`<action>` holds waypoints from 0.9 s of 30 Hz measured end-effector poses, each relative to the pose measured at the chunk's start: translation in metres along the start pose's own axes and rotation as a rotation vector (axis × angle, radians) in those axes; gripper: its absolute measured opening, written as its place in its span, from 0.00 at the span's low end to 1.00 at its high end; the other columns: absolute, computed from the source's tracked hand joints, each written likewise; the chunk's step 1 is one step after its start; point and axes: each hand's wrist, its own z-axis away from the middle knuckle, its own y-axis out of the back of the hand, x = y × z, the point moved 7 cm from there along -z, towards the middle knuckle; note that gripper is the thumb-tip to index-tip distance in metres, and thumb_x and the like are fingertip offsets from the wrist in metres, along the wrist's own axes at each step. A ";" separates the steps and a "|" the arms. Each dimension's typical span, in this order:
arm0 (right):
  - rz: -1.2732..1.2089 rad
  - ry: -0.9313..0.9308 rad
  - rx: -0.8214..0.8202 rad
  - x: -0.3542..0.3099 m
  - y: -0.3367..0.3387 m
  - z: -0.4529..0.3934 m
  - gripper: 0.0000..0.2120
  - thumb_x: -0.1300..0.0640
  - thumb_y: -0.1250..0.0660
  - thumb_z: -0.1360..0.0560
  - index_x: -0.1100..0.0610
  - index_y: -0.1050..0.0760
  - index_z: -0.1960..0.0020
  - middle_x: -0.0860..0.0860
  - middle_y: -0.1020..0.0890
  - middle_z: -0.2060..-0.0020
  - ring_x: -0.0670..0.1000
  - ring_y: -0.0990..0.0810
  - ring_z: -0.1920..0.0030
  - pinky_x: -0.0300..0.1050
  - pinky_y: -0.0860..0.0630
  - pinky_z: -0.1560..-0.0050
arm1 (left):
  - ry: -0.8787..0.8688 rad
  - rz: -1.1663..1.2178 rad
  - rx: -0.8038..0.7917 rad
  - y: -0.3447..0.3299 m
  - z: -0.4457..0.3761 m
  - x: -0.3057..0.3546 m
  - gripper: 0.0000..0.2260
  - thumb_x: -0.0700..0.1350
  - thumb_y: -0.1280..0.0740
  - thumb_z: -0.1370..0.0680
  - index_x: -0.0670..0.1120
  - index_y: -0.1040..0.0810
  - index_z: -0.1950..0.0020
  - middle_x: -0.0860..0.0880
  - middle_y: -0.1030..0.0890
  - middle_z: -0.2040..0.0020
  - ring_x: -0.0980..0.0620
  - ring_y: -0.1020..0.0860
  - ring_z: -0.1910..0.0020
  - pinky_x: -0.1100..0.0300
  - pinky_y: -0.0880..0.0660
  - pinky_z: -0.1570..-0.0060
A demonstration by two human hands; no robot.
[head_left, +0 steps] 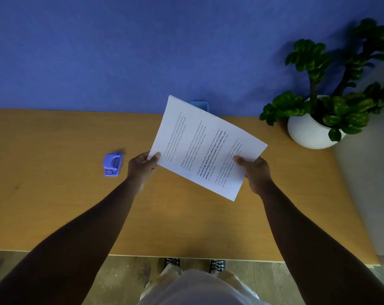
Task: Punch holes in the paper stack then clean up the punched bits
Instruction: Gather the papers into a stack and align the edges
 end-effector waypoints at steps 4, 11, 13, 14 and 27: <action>-0.121 -0.045 0.010 0.005 -0.002 0.002 0.11 0.66 0.29 0.26 0.58 0.21 0.45 0.56 0.16 0.45 0.59 0.18 0.44 0.59 0.21 0.44 | 0.044 0.122 -0.045 -0.014 0.010 0.000 0.08 0.51 0.24 0.27 0.47 0.18 0.55 0.48 0.15 0.57 0.53 0.18 0.56 0.61 0.19 0.52; -0.313 -0.085 0.026 0.012 -0.010 0.006 0.16 0.67 0.30 0.26 0.57 0.23 0.40 0.55 0.18 0.42 0.58 0.19 0.42 0.58 0.21 0.42 | 0.034 0.199 -0.171 -0.055 0.029 0.013 0.07 0.45 0.27 0.23 0.51 0.19 0.47 0.52 0.13 0.54 0.57 0.15 0.52 0.66 0.20 0.56; -0.338 -0.098 0.026 0.015 -0.013 0.006 0.15 0.67 0.29 0.26 0.55 0.23 0.42 0.55 0.17 0.43 0.57 0.18 0.43 0.57 0.20 0.44 | 0.020 0.196 -0.190 -0.066 0.033 0.017 0.05 0.44 0.28 0.23 0.51 0.18 0.49 0.52 0.13 0.57 0.57 0.15 0.55 0.67 0.20 0.58; -0.350 -0.105 0.026 0.016 -0.014 0.006 0.15 0.67 0.29 0.26 0.54 0.23 0.43 0.54 0.17 0.43 0.57 0.18 0.44 0.57 0.20 0.45 | 0.010 0.188 -0.199 -0.071 0.034 0.019 0.04 0.44 0.28 0.23 0.50 0.18 0.49 0.52 0.13 0.57 0.57 0.15 0.56 0.67 0.20 0.58; -0.414 -0.187 -0.168 0.034 -0.032 0.009 0.25 0.70 0.27 0.30 0.54 0.26 0.36 0.56 0.20 0.38 0.59 0.22 0.38 0.63 0.22 0.43 | -0.156 0.152 -0.177 -0.090 0.038 0.040 0.10 0.41 0.39 0.18 0.47 0.21 0.39 0.41 0.17 0.48 0.44 0.20 0.50 0.46 0.22 0.49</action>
